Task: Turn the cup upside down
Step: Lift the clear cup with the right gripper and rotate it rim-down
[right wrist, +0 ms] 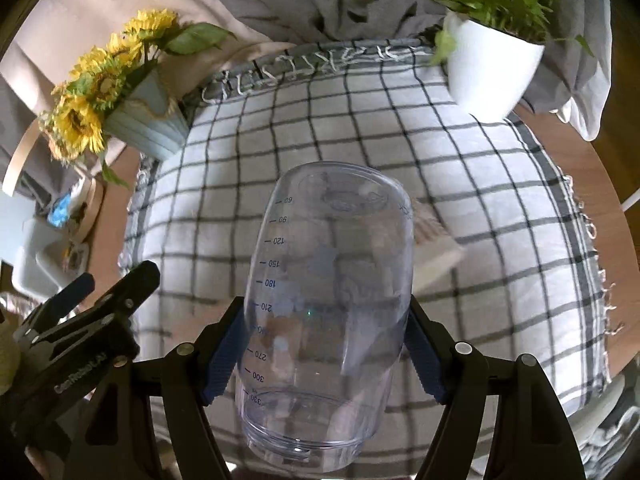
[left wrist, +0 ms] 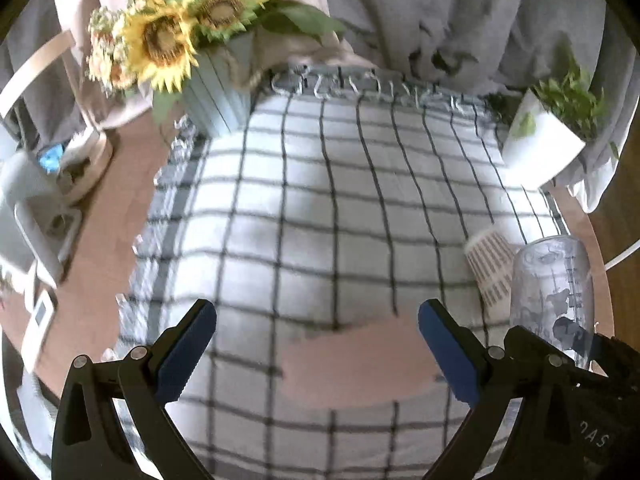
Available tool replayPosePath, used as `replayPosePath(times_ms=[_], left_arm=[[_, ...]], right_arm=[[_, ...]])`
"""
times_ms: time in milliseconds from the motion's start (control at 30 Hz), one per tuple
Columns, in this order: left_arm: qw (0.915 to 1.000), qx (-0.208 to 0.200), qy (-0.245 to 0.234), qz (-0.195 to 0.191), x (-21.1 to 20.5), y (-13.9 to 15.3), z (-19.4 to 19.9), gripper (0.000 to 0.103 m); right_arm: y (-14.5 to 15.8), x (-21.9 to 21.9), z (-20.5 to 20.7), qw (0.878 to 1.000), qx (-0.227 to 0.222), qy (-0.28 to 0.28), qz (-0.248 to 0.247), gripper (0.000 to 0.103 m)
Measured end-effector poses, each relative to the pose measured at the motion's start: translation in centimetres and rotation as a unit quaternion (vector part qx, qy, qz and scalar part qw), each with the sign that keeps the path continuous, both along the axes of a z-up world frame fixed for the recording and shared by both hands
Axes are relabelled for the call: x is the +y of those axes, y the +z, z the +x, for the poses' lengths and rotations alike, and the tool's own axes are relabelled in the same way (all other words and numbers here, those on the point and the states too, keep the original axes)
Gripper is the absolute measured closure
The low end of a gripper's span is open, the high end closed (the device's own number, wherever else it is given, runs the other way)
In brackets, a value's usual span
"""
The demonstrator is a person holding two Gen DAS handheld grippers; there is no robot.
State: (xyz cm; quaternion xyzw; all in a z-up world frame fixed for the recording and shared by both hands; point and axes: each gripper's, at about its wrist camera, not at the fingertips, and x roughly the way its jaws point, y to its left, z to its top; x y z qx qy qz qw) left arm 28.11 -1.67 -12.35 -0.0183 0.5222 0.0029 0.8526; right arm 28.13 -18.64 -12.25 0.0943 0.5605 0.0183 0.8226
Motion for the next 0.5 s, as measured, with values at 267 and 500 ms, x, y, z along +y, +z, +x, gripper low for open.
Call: replayPosePath(times_ms=[267, 500], left_arm=[[0.9986, 0.026, 0.041, 0.022, -2.4, -2.2, -3.9, 0.0], [0.9956, 0.057, 0.068, 0.032, -1.6, -4.3, -5.6, 0.0]], right_arm=[[-2.6, -3.4, -2.2, 0.998, 0.036, 0.044, -0.004, 0.029], [-5.0, -3.1, -3.3, 0.995, 0.061, 0.077, 0.006, 0.029]])
